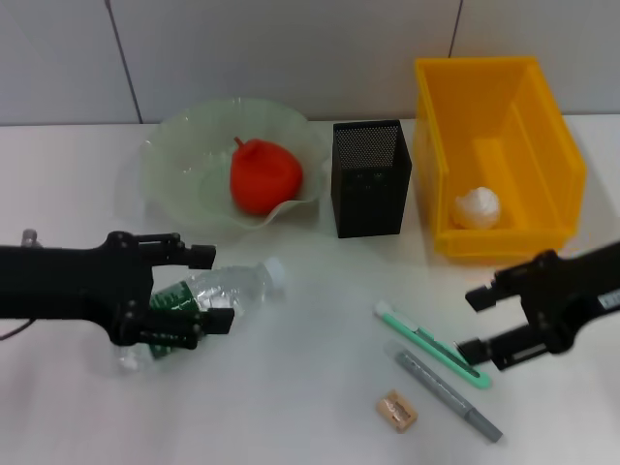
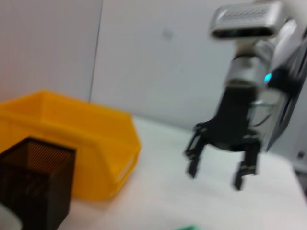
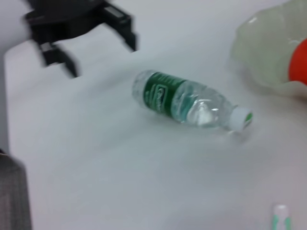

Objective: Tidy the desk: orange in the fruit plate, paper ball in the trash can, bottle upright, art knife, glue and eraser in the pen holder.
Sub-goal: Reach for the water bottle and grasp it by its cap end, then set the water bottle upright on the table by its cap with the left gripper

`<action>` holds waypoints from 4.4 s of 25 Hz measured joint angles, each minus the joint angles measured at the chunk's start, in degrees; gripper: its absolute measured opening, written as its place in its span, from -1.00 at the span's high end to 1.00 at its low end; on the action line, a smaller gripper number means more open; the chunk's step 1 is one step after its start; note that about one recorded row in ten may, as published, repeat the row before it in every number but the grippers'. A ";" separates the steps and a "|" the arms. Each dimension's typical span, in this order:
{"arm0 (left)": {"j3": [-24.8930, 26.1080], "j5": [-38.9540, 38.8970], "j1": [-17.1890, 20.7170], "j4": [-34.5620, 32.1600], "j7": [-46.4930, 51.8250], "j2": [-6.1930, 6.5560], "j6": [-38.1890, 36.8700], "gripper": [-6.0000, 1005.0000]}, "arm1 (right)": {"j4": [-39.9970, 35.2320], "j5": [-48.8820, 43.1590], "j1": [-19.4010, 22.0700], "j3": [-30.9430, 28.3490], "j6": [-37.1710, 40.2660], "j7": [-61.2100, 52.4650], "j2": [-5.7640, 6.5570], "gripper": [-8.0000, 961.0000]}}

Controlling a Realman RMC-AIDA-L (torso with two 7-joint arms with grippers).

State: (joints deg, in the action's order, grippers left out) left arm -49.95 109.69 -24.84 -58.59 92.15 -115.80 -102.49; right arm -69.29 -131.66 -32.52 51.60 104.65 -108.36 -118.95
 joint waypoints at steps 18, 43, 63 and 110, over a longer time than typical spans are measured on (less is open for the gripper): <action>-17.91 38.64 -22.96 -7.99 32.30 -2.93 10.60 -0.70 | 3.23 2.68 7.47 -11.28 2.80 15.99 0.12 -0.58; -34.98 40.71 -32.78 9.47 41.69 -3.38 27.52 -0.70 | 5.77 2.73 4.61 -11.34 1.80 16.22 0.20 -0.58; -39.03 39.24 -33.79 17.55 41.33 -3.38 36.20 -0.69 | 9.96 2.73 3.84 -11.31 0.69 17.36 0.03 -0.58; -15.01 25.18 -3.91 -22.23 33.50 -2.54 26.27 0.10 | 12.27 2.72 0.84 -11.26 -1.21 17.44 0.10 -0.57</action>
State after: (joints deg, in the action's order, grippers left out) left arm -64.96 134.87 -28.75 -80.82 125.66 -118.34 -76.22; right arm -57.01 -128.94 -31.69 40.34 103.44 -90.93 -118.85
